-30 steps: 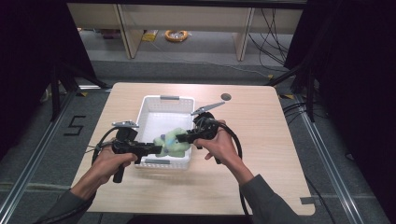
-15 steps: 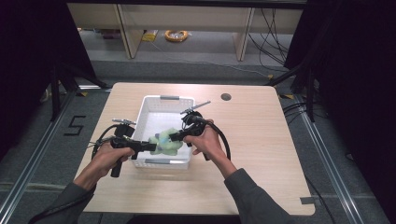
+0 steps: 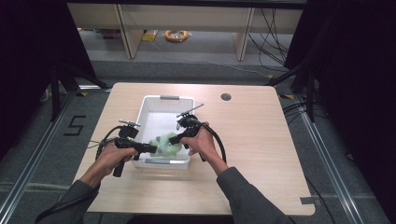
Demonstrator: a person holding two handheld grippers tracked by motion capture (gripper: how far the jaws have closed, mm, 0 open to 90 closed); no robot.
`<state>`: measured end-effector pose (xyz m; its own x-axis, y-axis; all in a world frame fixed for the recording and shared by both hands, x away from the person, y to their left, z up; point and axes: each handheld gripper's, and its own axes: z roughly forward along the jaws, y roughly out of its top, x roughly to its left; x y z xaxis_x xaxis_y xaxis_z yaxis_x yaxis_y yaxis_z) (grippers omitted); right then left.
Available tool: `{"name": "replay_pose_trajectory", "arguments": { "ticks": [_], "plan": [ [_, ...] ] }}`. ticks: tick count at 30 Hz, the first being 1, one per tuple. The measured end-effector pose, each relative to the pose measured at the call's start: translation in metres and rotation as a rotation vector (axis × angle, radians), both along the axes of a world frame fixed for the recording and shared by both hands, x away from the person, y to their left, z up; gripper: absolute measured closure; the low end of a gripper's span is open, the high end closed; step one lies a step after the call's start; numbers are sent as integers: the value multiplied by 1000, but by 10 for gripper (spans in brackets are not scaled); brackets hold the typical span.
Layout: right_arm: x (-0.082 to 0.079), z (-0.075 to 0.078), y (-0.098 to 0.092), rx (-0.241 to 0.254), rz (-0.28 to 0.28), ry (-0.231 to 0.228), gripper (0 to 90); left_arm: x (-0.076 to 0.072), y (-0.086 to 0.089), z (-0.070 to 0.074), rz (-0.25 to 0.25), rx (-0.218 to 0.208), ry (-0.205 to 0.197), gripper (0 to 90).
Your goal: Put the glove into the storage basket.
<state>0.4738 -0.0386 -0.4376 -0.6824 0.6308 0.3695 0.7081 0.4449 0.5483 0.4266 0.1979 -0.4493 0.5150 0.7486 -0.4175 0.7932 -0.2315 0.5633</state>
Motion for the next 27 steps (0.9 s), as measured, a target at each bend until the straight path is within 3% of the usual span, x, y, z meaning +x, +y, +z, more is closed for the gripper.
{"name": "replay_pose_trajectory", "arguments": {
  "ticks": [4, 7, 14, 16, 21, 23, 27],
  "plan": [
    [0, -4, 2, -16, 7, 5, 736, 2, -1, -3, -10, 12, 14, 713],
    [1, -6, 3, -32, 9, 13, 736, 3, -1, -4, -34, 55, 28, 708],
    [1, -11, 6, -64, 10, 16, 732, 5, -6, -5, -24, 63, 36, 690],
    [0, -12, 6, -67, 6, 24, 731, 6, -4, -4, -47, 97, 42, 663],
    [0, -14, 7, -82, 0, 25, 724, 6, -6, -2, -14, 105, 23, 595],
    [-1, -15, 8, -94, -7, 18, 715, 7, -5, 3, 19, 102, -15, 589],
    [-1, -14, 8, -114, -11, 8, 689, 6, -6, 9, 30, 91, -37, 572]
  ]
}}
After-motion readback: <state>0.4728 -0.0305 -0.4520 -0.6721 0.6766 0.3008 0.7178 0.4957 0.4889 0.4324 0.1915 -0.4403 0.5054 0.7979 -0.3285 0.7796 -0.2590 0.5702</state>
